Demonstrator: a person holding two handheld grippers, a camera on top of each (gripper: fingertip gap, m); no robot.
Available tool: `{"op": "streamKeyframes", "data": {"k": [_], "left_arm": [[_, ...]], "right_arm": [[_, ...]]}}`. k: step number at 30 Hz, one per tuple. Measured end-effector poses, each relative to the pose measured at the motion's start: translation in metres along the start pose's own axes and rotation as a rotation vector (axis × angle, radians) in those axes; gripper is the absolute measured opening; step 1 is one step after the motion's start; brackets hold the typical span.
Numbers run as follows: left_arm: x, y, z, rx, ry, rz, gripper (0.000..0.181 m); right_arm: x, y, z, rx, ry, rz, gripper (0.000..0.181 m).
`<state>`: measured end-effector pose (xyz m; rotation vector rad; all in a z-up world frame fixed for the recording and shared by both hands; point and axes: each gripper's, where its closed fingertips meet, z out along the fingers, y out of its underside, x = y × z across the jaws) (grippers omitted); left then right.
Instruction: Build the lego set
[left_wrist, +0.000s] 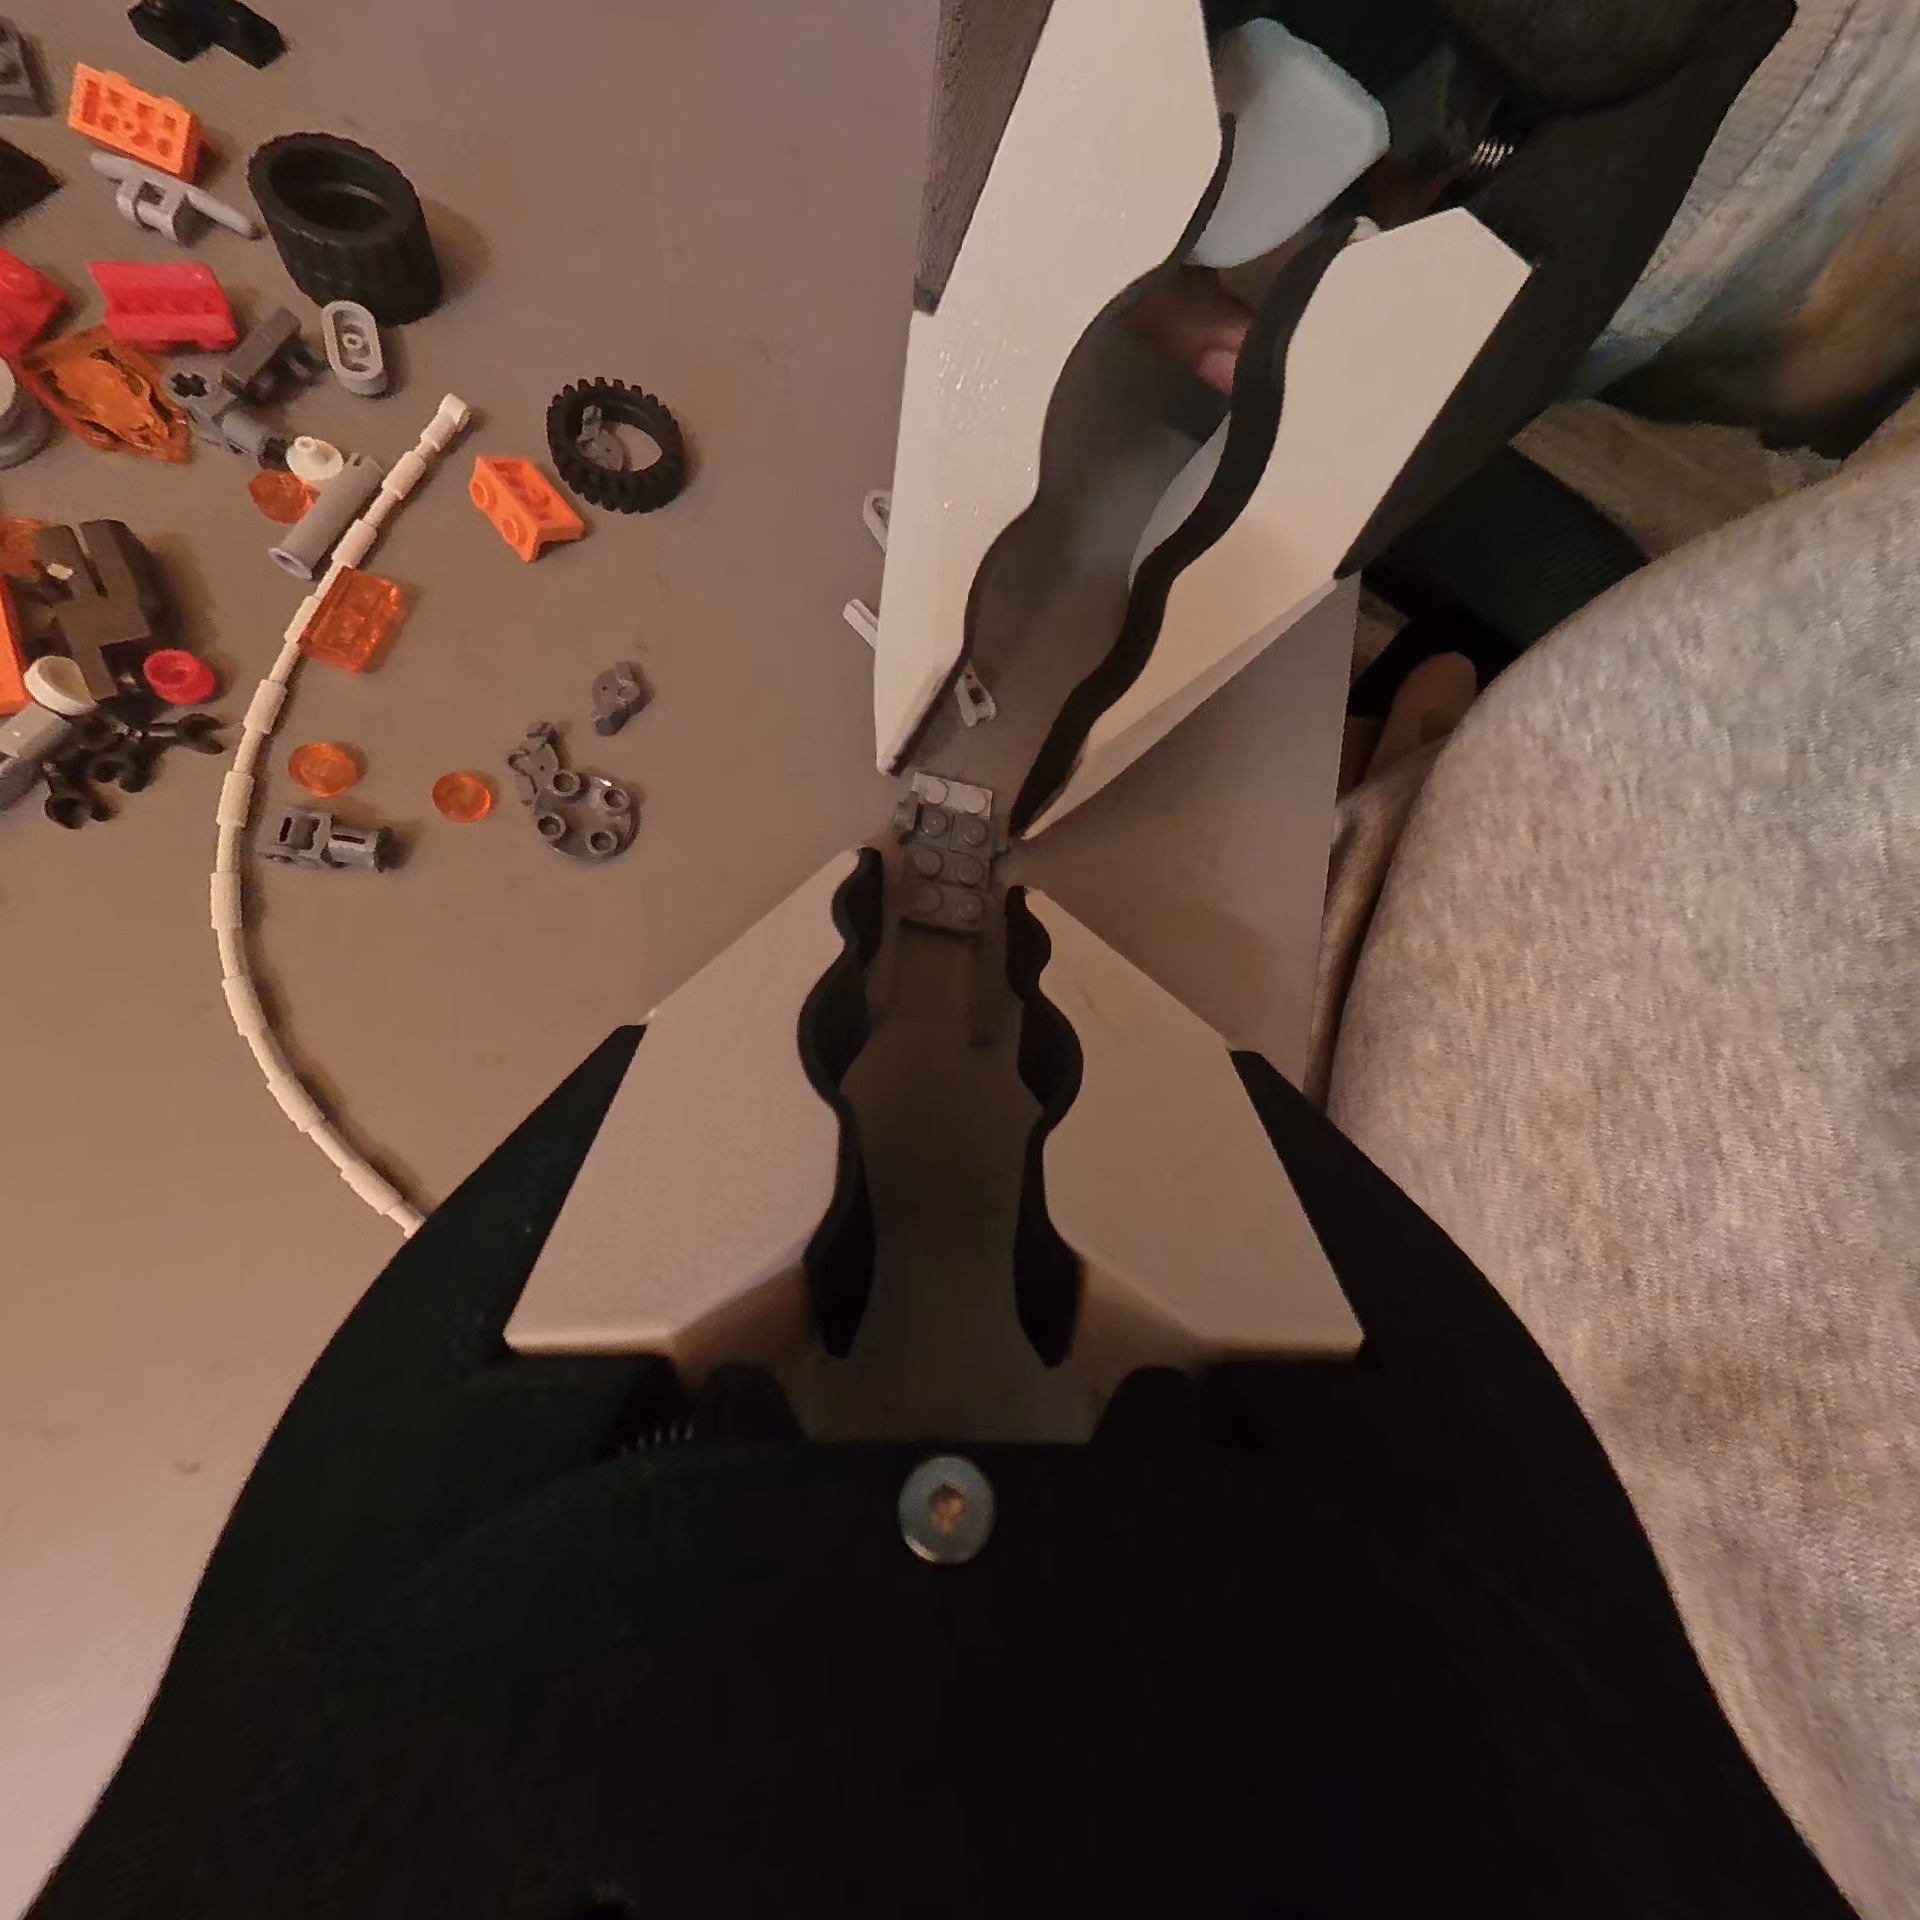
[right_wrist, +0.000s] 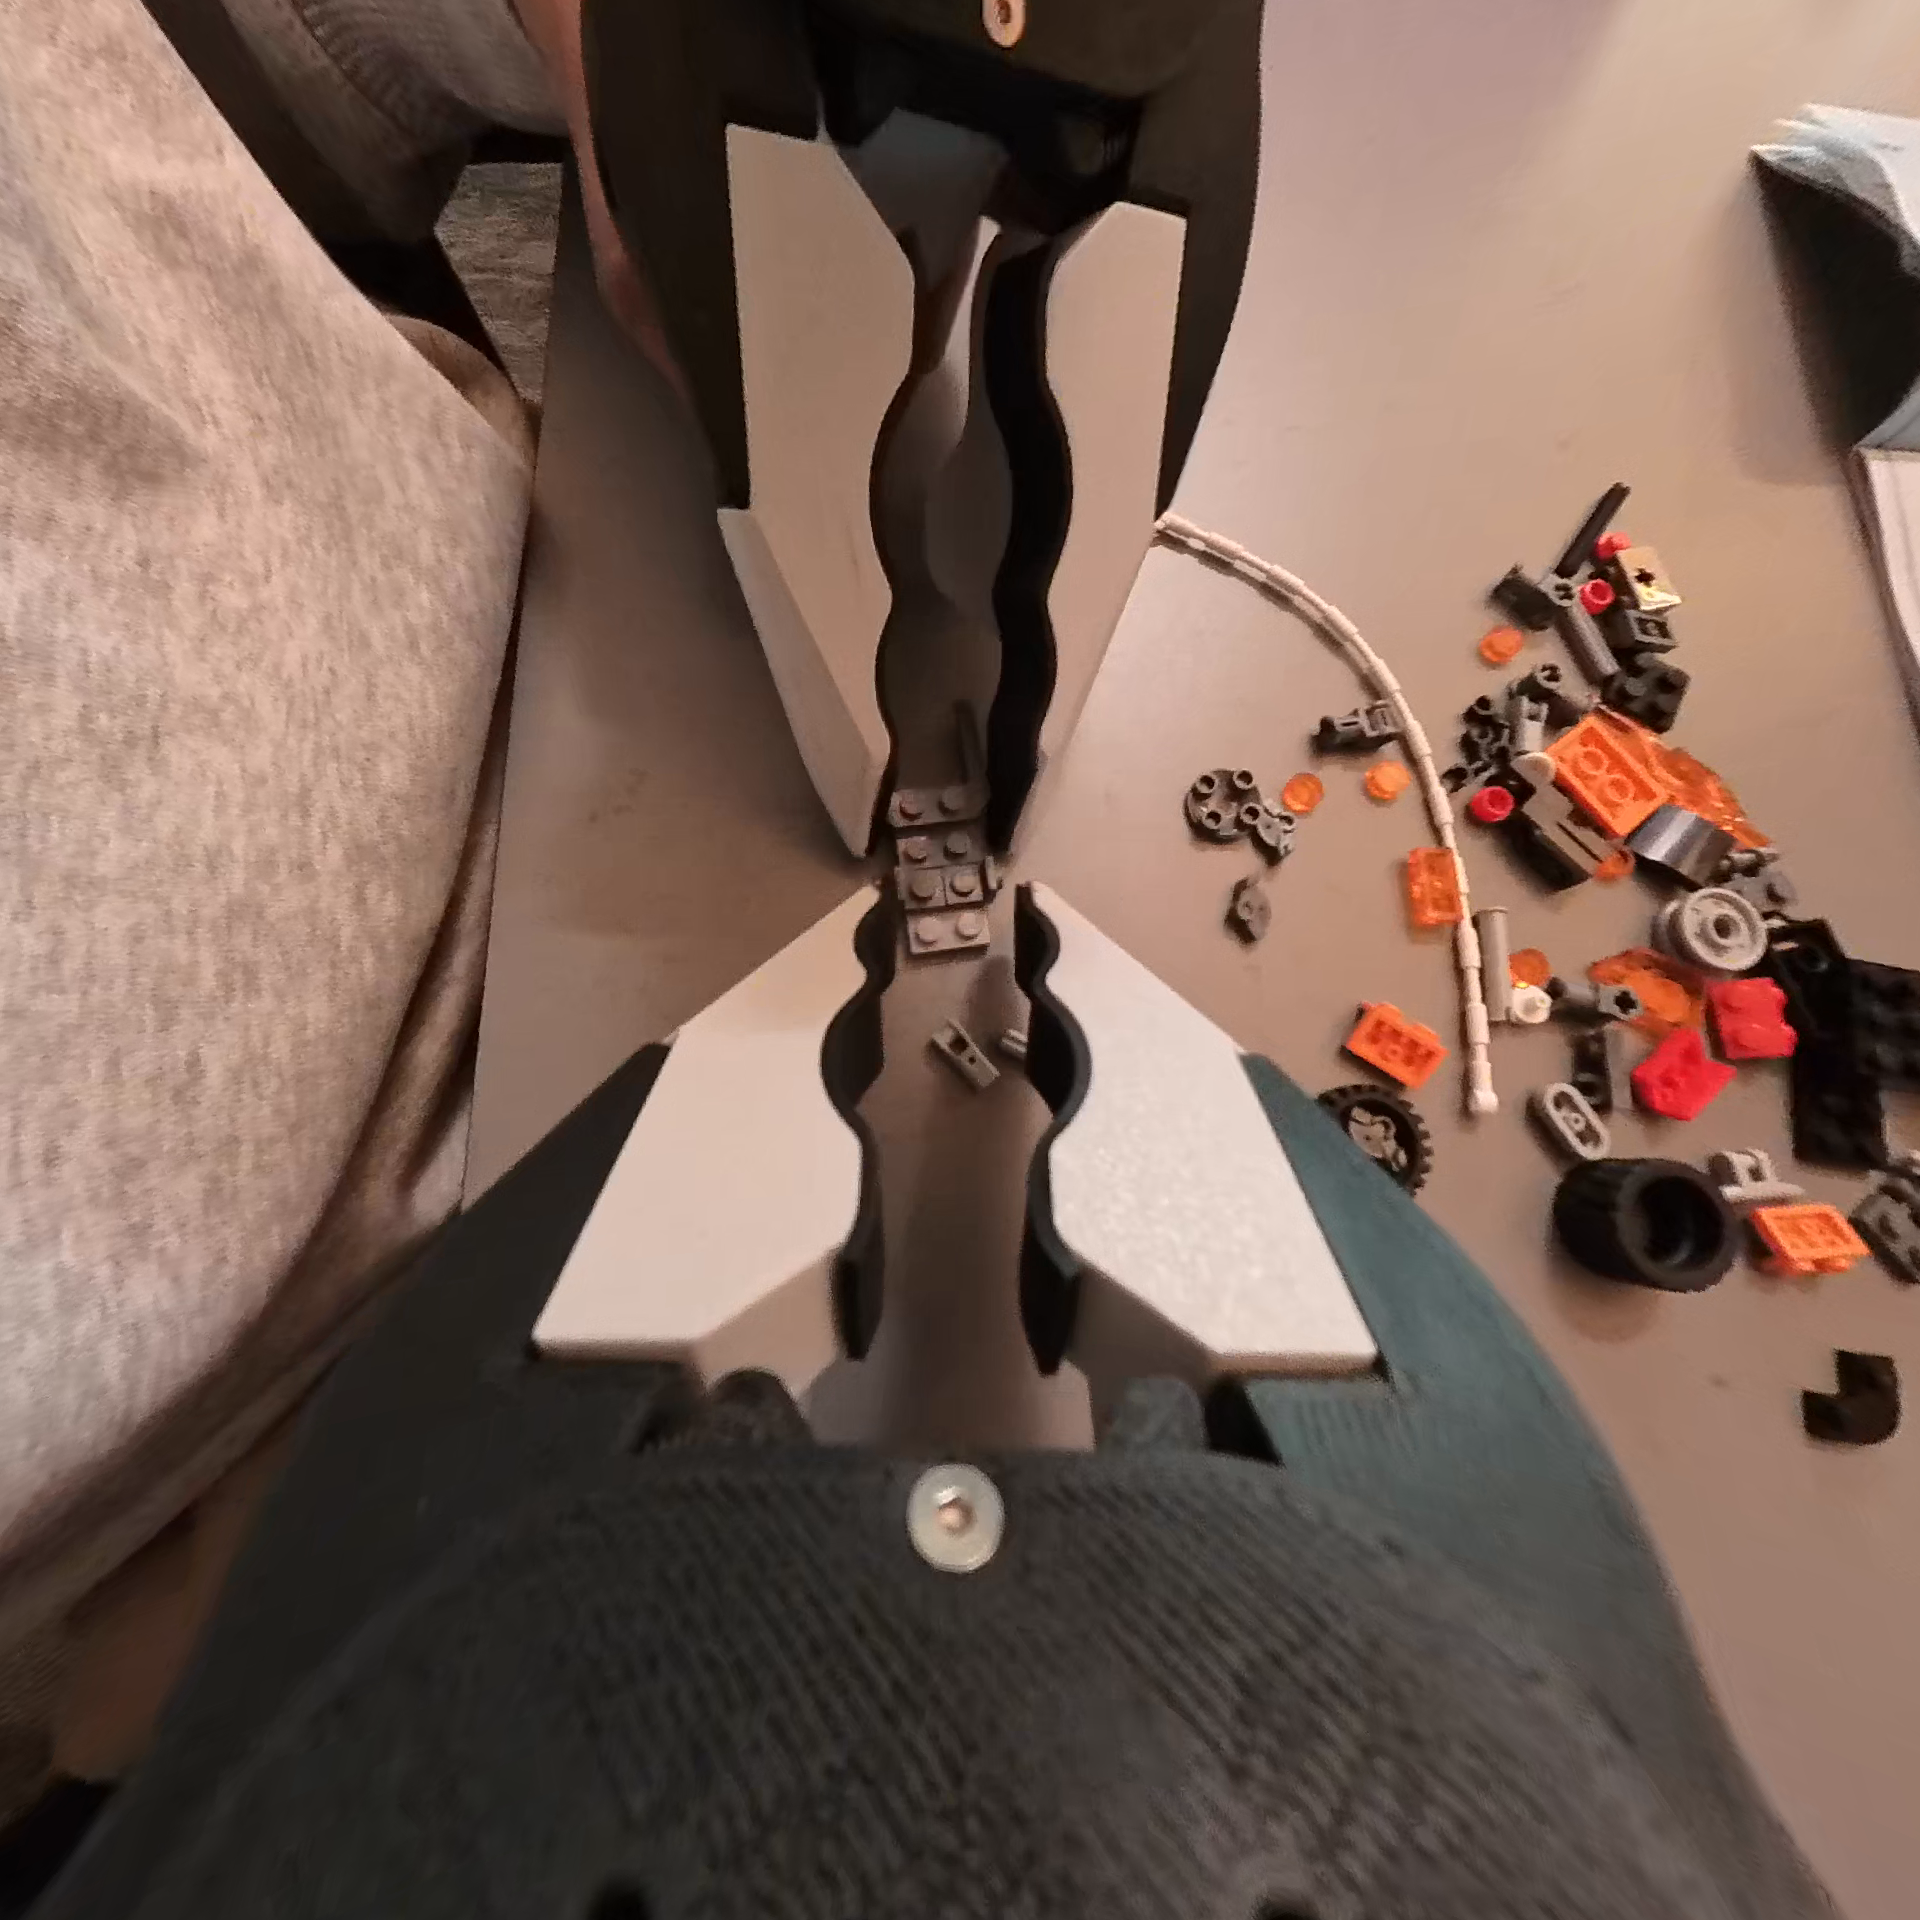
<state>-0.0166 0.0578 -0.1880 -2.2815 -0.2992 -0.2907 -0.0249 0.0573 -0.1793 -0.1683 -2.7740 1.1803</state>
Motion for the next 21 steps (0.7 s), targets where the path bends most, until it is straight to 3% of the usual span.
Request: {"op": "streamKeyframes", "data": {"k": [11, 21], "left_arm": [[0.000, 0.000, 0.000, -0.002, -0.011, 0.011, 0.023], [0.000, 0.000, 0.001, -0.002, -0.011, 0.010, 0.022]], "right_arm": [[-0.011, -0.001, 0.000, -0.035, -0.058, -0.017, 0.001], [-0.013, 0.000, 0.001, -0.062, -0.165, -0.013, 0.000]]}}
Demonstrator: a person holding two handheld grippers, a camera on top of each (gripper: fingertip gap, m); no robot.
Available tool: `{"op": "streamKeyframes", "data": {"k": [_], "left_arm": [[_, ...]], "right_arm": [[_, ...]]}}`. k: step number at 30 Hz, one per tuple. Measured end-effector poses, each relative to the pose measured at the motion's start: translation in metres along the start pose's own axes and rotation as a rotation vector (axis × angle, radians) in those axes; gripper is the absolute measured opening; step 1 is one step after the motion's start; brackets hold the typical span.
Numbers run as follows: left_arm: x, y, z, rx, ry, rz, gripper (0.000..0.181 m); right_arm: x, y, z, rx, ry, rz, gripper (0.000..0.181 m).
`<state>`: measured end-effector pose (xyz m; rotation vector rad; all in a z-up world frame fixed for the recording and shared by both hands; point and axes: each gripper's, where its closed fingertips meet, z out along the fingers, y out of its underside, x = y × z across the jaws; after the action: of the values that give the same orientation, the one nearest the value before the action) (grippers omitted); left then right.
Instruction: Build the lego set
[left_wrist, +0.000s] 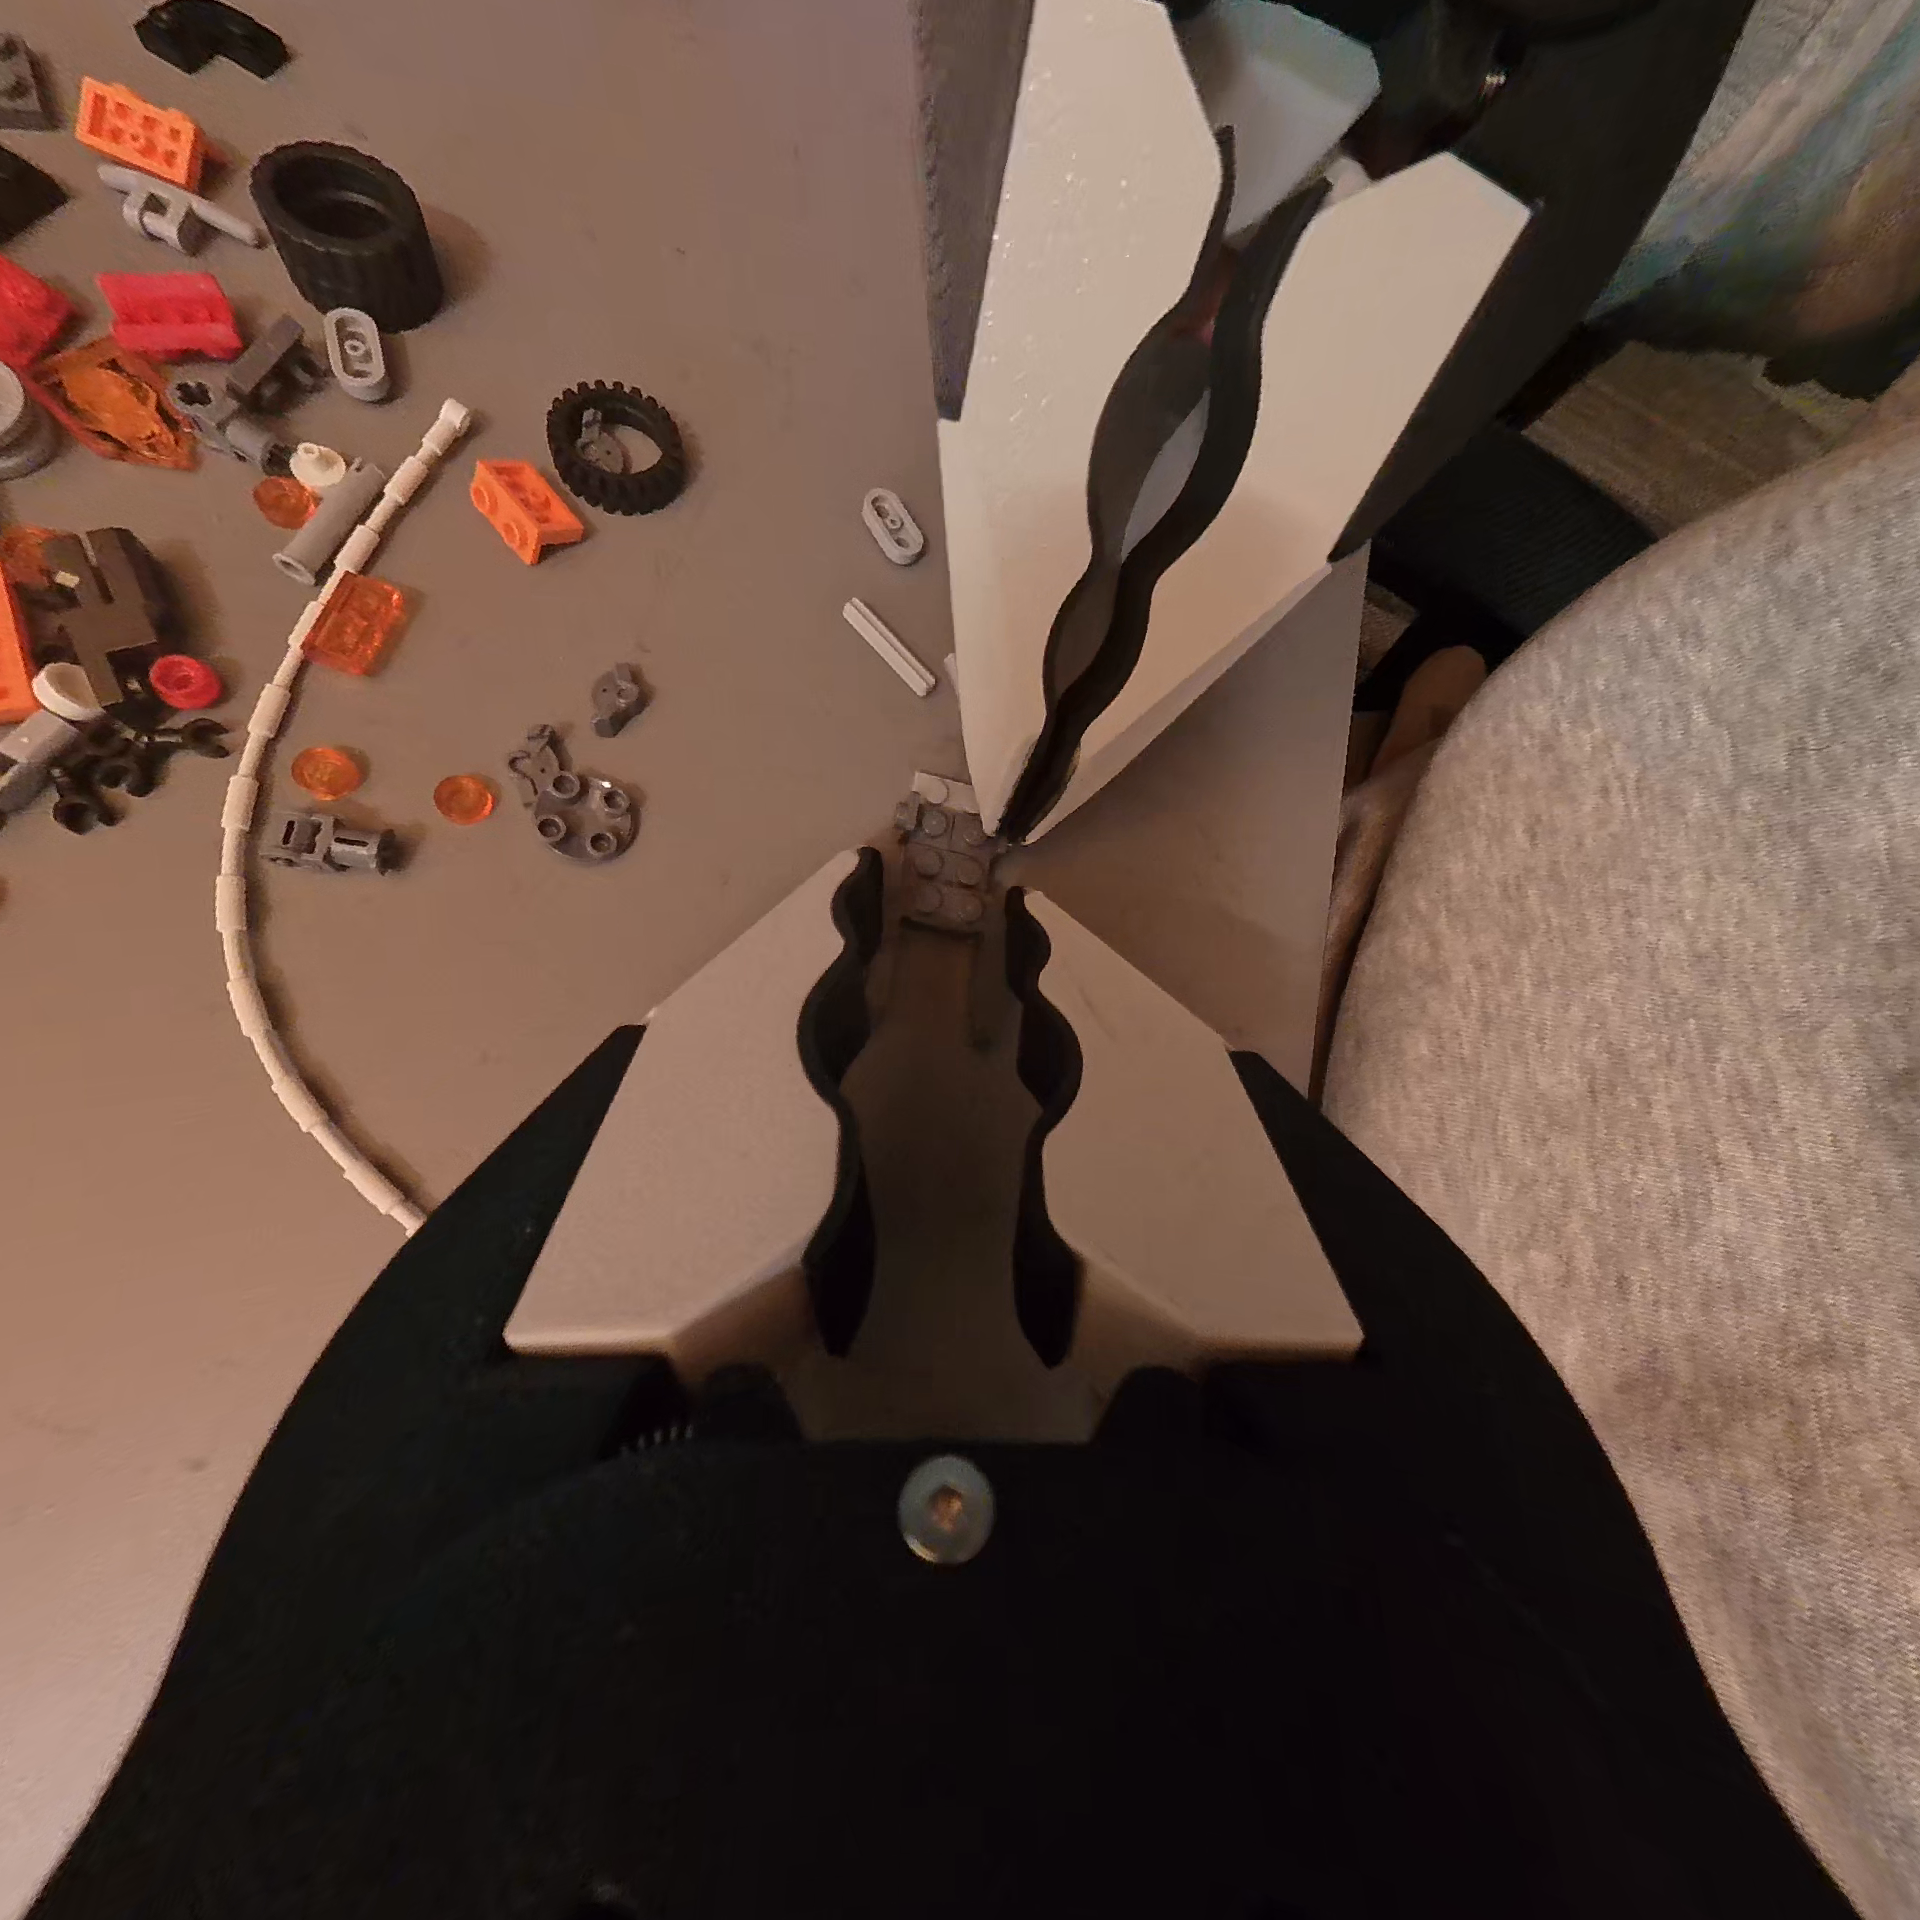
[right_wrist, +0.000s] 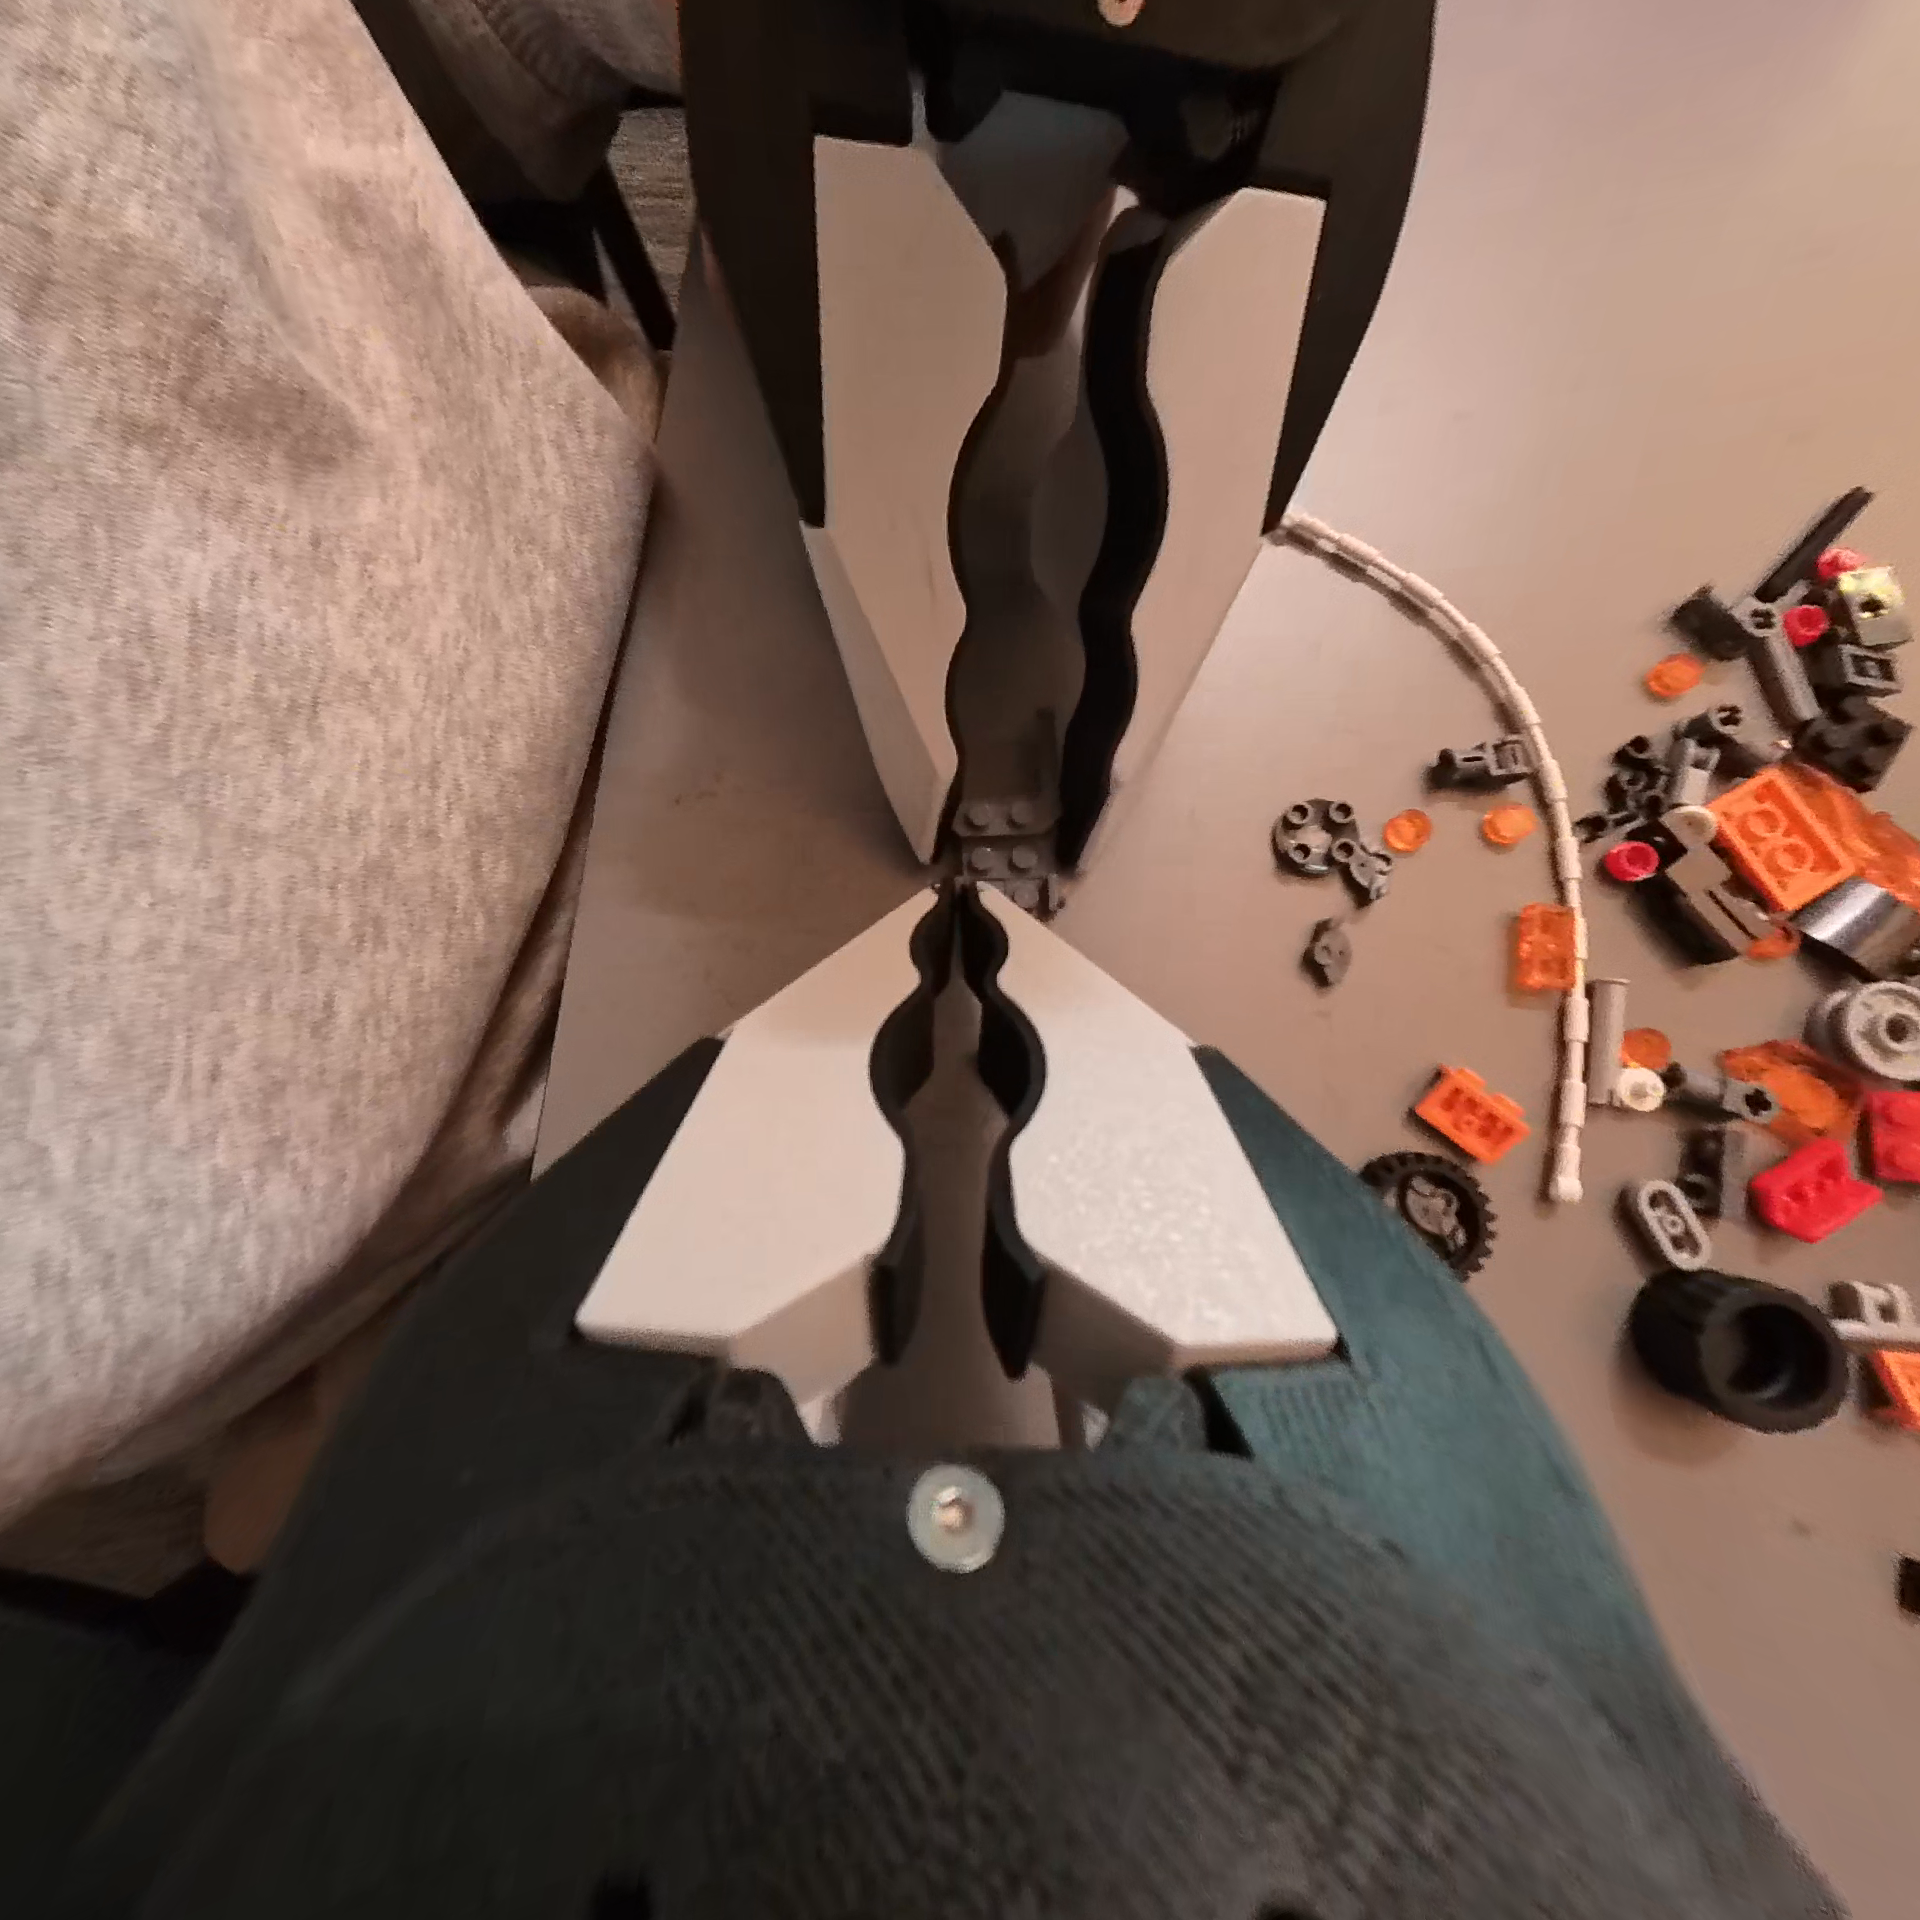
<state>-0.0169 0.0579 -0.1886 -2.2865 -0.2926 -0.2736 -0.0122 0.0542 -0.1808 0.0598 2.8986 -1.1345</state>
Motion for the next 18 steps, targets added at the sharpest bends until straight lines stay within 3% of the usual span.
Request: {"op": "streamKeyframes", "data": {"k": [18], "left_arm": [[0.0000, -0.0002, 0.0000, 0.001, 0.011, -0.011, 0.021]], "right_arm": [[-0.0016, -0.0006, 0.0013, -0.055, -0.219, -0.062, 0.000]]}}
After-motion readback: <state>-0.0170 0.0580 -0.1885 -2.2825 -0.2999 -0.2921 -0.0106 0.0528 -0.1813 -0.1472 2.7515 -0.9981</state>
